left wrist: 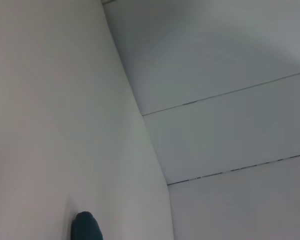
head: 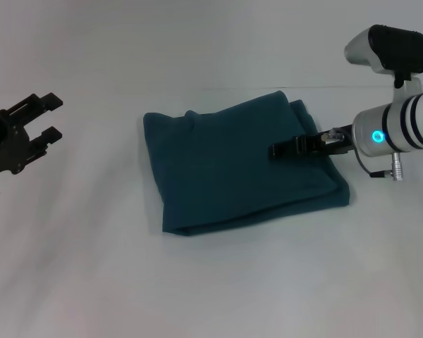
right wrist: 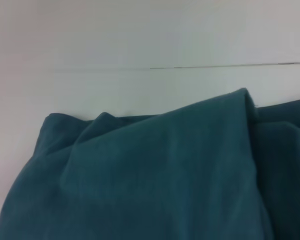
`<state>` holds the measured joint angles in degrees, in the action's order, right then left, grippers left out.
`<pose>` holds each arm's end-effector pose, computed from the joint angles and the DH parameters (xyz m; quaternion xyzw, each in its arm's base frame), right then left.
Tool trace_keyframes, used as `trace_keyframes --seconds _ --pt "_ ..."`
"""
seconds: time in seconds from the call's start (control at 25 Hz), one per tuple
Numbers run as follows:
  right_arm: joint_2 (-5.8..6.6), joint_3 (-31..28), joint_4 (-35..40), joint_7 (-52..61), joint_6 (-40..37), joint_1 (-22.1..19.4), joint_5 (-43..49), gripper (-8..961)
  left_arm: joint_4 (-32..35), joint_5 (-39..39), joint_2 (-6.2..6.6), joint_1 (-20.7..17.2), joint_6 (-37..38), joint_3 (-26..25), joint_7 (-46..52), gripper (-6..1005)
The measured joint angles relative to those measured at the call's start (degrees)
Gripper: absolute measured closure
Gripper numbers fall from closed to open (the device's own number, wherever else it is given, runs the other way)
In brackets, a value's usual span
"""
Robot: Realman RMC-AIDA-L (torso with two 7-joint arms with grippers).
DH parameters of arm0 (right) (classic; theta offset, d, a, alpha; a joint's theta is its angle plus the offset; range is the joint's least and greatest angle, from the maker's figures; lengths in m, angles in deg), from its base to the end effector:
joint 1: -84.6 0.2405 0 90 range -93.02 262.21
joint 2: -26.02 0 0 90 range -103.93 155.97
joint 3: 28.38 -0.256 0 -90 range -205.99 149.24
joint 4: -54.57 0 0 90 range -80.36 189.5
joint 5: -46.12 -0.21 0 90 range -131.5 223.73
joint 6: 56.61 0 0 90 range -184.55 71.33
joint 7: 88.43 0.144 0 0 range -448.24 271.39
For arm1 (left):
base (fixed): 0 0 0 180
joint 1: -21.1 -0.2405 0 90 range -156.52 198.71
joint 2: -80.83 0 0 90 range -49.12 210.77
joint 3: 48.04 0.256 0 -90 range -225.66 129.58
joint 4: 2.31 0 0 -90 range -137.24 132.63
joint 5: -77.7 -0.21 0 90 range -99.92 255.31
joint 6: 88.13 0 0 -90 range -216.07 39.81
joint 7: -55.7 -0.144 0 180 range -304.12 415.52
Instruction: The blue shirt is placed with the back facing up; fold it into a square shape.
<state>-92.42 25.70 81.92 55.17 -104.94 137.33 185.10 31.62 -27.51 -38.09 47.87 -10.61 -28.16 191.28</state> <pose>0.2188 0.4474 -0.0435 -0.8069 0.5254 0.0479 0.2656 -0.3214 0.3446 0.0552 -0.5419 -0.6800 -0.4712 0.1484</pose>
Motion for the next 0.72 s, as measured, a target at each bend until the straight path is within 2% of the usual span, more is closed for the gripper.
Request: trace_keyframes --seconds 0.72 --pt "-0.83 1.06 -1.2 -0.07 1.53 0.49 -0.43 90 0.0 0.0 0.0 0.1 0.0 -0.1 -0.05 243"
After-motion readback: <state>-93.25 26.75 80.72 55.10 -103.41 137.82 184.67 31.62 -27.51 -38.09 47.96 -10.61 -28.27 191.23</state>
